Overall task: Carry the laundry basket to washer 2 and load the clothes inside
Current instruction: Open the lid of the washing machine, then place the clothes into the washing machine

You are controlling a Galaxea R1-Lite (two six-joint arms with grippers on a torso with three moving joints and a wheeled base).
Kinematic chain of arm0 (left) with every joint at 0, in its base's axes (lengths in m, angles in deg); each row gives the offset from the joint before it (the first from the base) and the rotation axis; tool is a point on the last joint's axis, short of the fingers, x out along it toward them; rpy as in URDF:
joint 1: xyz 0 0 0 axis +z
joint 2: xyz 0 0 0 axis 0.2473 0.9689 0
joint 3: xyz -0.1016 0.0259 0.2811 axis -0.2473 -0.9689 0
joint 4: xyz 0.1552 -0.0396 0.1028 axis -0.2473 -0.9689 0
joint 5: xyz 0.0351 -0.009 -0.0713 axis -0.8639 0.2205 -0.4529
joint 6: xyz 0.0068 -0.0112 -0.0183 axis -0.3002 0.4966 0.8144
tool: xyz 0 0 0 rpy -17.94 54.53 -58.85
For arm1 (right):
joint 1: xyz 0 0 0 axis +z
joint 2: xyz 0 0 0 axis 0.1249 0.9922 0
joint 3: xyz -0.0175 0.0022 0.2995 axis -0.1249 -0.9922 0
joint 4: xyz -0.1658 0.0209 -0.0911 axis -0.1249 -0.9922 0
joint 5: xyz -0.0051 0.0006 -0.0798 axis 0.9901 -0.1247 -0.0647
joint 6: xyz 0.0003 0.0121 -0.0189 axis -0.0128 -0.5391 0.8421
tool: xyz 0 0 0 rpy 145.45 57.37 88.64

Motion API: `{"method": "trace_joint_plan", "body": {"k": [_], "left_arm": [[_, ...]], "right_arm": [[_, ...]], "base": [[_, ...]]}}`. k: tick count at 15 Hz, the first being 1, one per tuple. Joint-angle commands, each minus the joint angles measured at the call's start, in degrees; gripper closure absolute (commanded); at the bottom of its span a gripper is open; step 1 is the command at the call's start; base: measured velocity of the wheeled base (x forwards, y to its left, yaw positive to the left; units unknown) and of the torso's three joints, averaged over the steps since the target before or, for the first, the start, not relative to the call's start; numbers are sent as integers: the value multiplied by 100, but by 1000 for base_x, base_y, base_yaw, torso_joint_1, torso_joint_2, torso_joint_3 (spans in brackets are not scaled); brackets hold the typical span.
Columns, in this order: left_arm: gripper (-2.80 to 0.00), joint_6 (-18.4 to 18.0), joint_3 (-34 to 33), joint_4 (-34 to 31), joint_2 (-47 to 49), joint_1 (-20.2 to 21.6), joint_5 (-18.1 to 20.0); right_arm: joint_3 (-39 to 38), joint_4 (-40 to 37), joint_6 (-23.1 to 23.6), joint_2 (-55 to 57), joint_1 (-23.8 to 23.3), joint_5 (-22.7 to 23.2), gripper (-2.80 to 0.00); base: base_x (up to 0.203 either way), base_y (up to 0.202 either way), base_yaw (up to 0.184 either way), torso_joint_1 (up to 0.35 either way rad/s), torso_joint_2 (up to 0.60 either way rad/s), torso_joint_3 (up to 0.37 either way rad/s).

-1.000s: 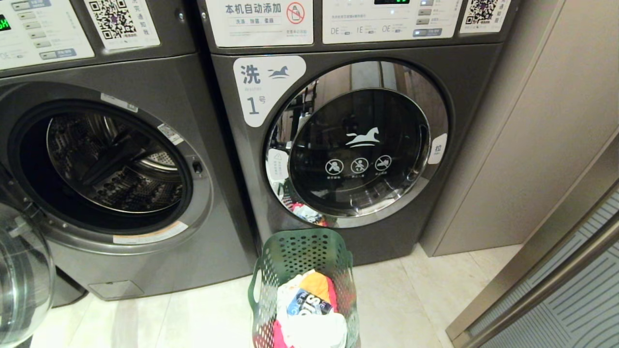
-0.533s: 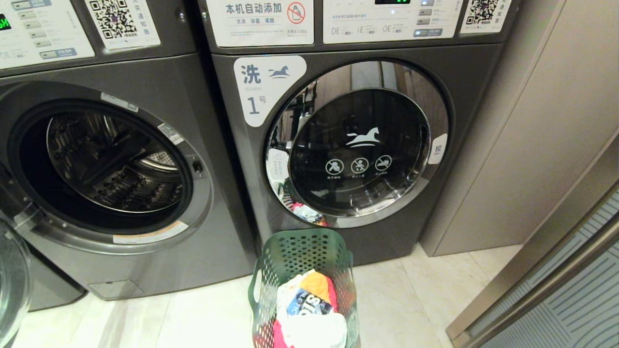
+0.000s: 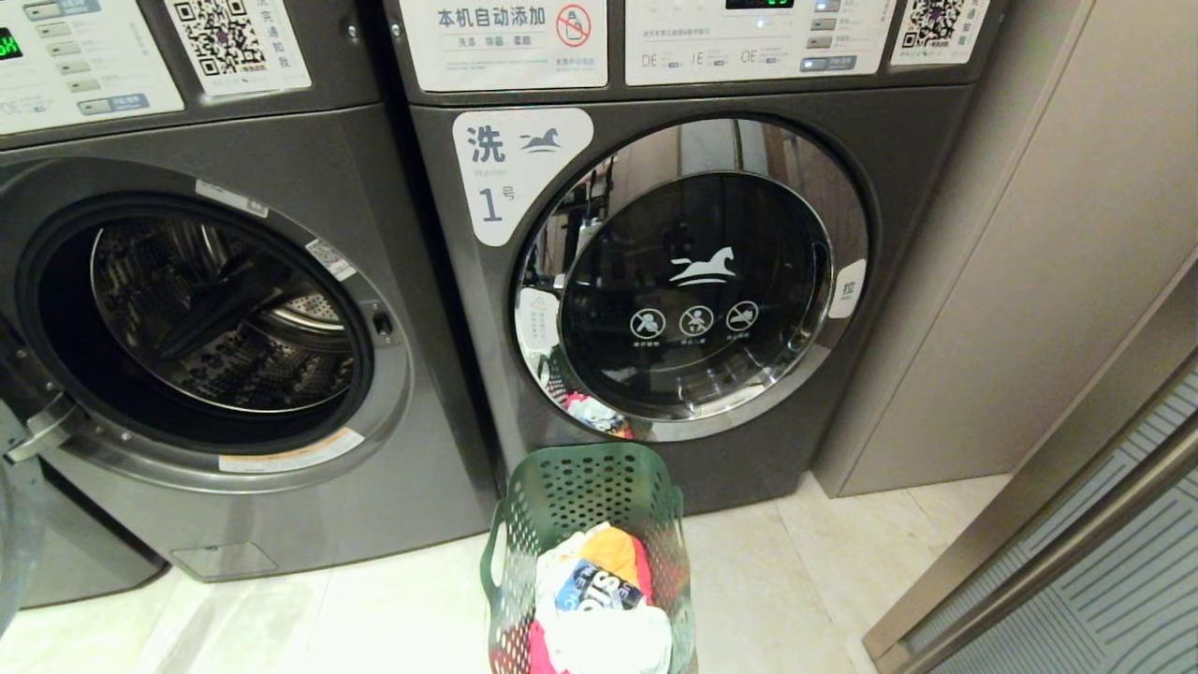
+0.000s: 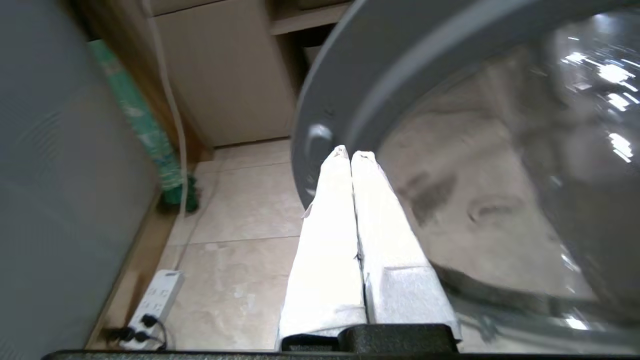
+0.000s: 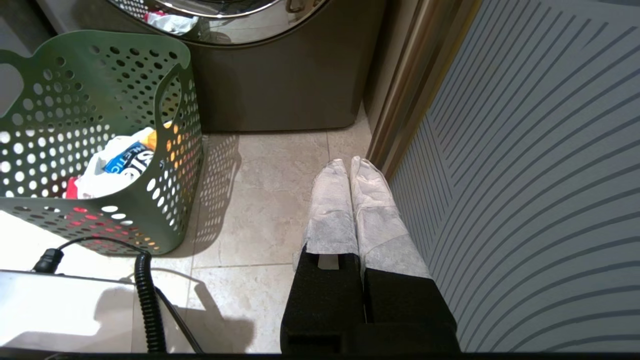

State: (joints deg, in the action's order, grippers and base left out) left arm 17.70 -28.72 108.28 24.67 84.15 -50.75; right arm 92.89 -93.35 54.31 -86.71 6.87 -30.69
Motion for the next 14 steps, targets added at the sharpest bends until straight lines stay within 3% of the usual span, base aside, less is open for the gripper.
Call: {"method": "trace_joint_plan", "body": {"k": [1,3,7,11,14], "left_arm": [[0,-53,-650,-14,-1103,-320,675],[0,-103,-1319,-54,-1830,-1072,1098],[0,-119,-2495,-39,-3187,-2661,1372],[0,-291,-4062,-248,-5053,-5314,1508],[0,-629,-4618,-1463,-6979,-6120,1756]], "right_arm": [[0,-5,5,7,-4,0,0],[0,-10,5,7,-4,0,0],[0,-10,5,7,-4,0,0],[0,-8,5,7,-4,3,0],[0,-10,5,7,-4,6,0]], "base": [[0,0,0,0,0,0],[0,0,0,0,0,0],[0,0,0,0,0,0],[0,0,0,0,0,0],[0,0,0,0,0,0]]}}
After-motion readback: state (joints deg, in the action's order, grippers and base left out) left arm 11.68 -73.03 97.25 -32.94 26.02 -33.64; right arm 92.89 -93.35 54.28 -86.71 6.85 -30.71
